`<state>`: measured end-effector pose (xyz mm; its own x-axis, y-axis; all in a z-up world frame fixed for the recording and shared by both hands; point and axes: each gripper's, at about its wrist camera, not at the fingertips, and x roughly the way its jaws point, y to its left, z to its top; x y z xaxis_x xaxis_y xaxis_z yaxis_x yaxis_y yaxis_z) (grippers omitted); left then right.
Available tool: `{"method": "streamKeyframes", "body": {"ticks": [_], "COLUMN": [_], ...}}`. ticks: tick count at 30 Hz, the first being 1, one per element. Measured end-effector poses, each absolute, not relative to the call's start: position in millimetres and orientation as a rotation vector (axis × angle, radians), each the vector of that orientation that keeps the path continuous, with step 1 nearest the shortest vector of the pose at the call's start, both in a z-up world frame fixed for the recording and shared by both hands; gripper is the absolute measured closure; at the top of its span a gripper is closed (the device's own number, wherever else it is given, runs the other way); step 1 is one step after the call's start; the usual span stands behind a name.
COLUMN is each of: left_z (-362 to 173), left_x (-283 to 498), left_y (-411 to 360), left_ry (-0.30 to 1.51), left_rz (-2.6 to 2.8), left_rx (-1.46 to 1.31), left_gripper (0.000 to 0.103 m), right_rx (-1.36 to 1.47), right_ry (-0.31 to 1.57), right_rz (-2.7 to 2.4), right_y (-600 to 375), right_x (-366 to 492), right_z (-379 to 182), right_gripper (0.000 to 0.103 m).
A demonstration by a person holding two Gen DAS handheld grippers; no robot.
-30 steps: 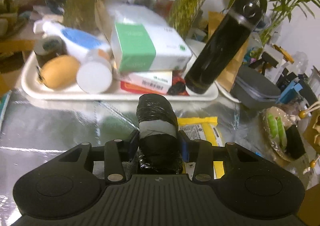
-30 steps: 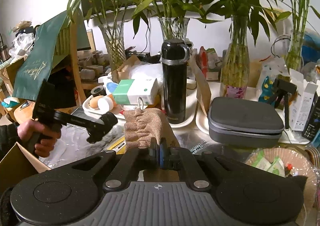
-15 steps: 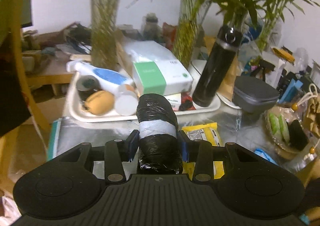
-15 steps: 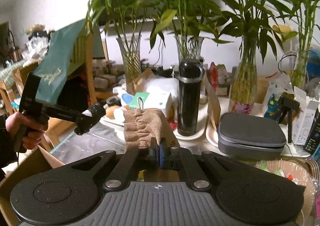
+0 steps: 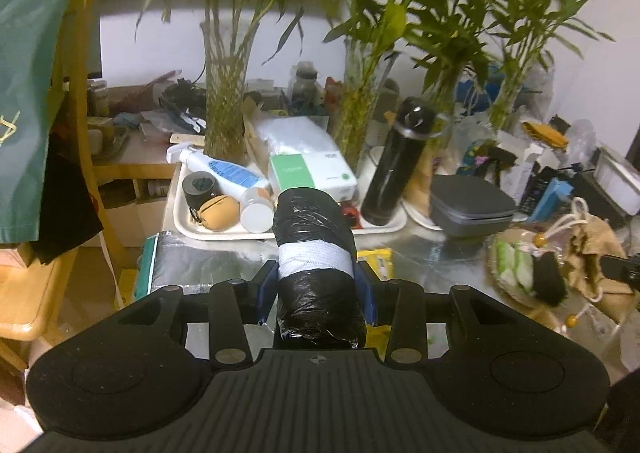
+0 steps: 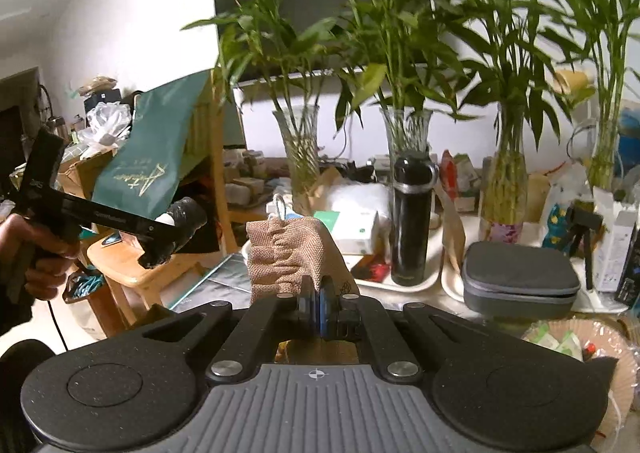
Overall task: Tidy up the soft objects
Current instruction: 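Carry pouch and black bundle over the box and open both tools to drop them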
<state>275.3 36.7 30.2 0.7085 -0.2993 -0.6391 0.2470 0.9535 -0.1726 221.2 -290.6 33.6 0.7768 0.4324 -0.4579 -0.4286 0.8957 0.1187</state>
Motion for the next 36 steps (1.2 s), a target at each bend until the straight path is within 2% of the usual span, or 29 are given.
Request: {"method": "streamKeyframes", "body": {"ticks": [11, 17, 21, 23, 25, 36], "left_z": [63, 50, 23, 11, 6, 8], "left_x": [206, 189, 192, 187, 179, 126], "left_y": [11, -5, -7, -5, -1, 22], "left_ry": [0.755, 0.838, 0.919, 0.942, 0.933, 0.836], "left_rz": [-0.317, -0.301, -0.320, -0.338, -0.345, -0.317], "left_rx": [-0.085, -0.110, -0.186, -0.221, -0.243, -0.210], "left_gripper": [0.063, 0.062, 0.061, 0.057, 0.040, 0.039], "right_rx": [0.007, 0.009, 0.028, 0.020, 0.021, 0.021], "right_ry": [0.466, 0.468, 0.474, 0.479, 0.491, 0.516], "right_rz": [0.467, 0.470, 0.484, 0.485, 0.485, 0.511], "right_y": [-291, -285, -283, -280, -278, -260], "right_x": [174, 155, 143, 137, 132, 126], "right_z": [52, 53, 51, 47, 43, 40], "right_gripper": [0.099, 0.099, 0.099, 0.099, 0.099, 0.099]}}
